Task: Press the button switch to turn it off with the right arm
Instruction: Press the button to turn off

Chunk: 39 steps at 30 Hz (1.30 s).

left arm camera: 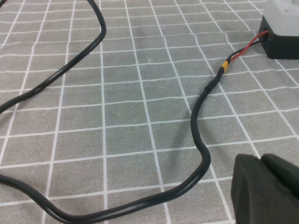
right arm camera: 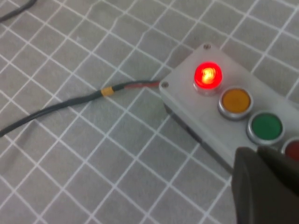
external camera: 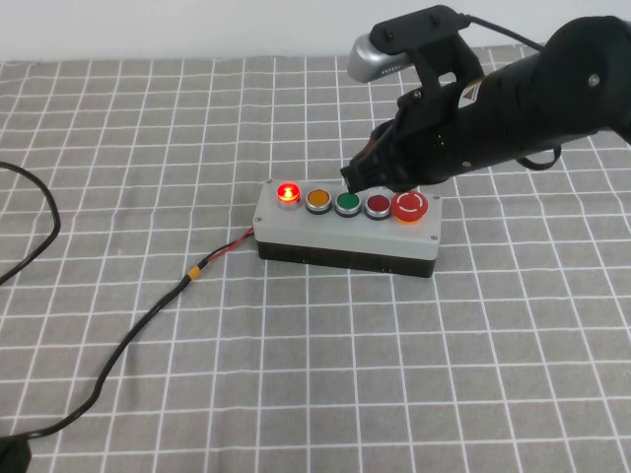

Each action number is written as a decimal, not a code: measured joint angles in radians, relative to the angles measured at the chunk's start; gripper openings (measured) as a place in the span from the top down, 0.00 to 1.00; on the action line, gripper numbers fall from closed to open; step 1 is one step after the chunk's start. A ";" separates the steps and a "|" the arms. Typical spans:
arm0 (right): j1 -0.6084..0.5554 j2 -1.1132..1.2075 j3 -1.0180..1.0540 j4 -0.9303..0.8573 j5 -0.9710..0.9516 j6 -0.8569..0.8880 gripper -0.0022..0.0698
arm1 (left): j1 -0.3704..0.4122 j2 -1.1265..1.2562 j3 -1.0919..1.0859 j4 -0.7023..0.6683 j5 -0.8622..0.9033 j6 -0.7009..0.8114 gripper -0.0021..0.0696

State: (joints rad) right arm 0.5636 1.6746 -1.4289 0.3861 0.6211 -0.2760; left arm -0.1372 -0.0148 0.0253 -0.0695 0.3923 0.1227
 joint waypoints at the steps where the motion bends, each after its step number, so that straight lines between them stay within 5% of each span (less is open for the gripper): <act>1: 0.000 0.002 -0.003 0.007 -0.007 -0.017 0.99 | 0.000 0.000 0.000 0.000 0.000 0.000 0.98; 8: 0.008 0.079 -0.069 0.052 -0.014 -0.156 0.99 | 0.000 0.000 0.000 0.000 0.000 0.000 0.98; 25: 0.056 0.493 -0.509 0.014 0.074 -0.176 0.99 | 0.000 0.000 0.000 0.000 0.000 0.000 0.98; 39: 0.056 0.528 -0.550 -0.102 0.080 -0.124 0.99 | 0.000 0.000 0.000 0.000 0.000 0.000 0.98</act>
State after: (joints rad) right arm 0.6199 2.2027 -1.9784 0.2844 0.7007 -0.4000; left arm -0.1372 -0.0148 0.0253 -0.0695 0.3923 0.1227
